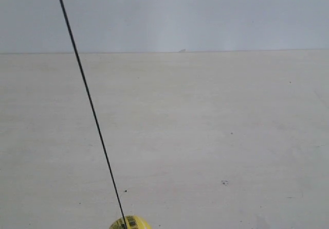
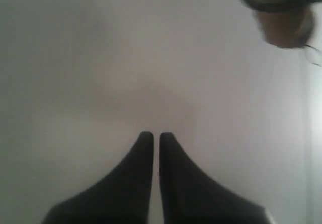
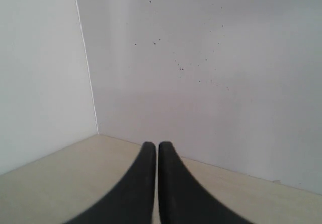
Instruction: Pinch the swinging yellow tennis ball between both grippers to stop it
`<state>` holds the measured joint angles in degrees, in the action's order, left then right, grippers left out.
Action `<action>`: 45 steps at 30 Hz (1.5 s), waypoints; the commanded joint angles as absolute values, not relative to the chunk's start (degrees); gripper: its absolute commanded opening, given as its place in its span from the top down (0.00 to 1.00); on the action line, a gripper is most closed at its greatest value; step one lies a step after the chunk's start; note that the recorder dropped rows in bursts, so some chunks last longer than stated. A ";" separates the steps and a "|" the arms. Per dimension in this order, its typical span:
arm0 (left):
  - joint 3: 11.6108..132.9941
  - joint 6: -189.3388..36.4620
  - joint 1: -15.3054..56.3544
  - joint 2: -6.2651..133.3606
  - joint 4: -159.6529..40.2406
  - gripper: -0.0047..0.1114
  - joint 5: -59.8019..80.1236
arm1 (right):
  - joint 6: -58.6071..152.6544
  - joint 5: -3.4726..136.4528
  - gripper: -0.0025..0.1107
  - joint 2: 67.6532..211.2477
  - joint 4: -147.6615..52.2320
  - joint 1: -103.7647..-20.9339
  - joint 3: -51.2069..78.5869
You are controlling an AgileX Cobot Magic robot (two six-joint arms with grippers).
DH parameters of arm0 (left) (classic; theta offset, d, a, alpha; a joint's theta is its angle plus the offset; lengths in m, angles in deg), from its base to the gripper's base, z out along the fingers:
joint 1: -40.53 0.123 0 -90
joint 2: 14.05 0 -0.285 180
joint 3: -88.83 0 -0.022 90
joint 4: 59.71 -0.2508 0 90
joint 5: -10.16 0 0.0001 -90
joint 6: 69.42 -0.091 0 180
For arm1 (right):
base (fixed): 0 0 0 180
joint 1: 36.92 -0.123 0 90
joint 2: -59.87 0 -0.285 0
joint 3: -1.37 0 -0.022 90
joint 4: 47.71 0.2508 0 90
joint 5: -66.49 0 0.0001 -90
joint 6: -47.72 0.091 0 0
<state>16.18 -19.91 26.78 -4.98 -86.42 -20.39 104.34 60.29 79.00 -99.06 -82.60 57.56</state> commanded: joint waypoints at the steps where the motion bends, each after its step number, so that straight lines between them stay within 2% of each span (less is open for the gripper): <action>1: 16.23 -43.00 26.57 -6.05 -57.86 0.92 -4.52 | 104.39 60.25 0.98 78.68 -99.06 -82.73 57.31; 6: 16.23 -63.21 28.23 -6.27 -51.29 0.92 7.40 | 104.39 60.25 0.98 78.68 -99.06 -82.73 57.31; 17: 16.12 -65.30 43.42 -6.27 -57.10 0.92 21.22 | 104.39 60.14 0.98 78.68 -99.05 -82.73 57.31; 20: 14.52 -65.47 45.70 -6.27 -59.38 0.92 23.08 | 104.39 60.14 0.98 78.68 -99.05 -82.73 57.31; 25: 11.61 -69.91 46.24 -6.27 -59.71 0.92 27.24 | 104.39 60.14 0.98 78.68 -99.05 -82.73 57.31; 45: 11.61 -69.92 46.24 -6.27 -59.71 0.92 26.86 | 104.39 60.14 0.98 78.68 -99.05 -82.73 57.31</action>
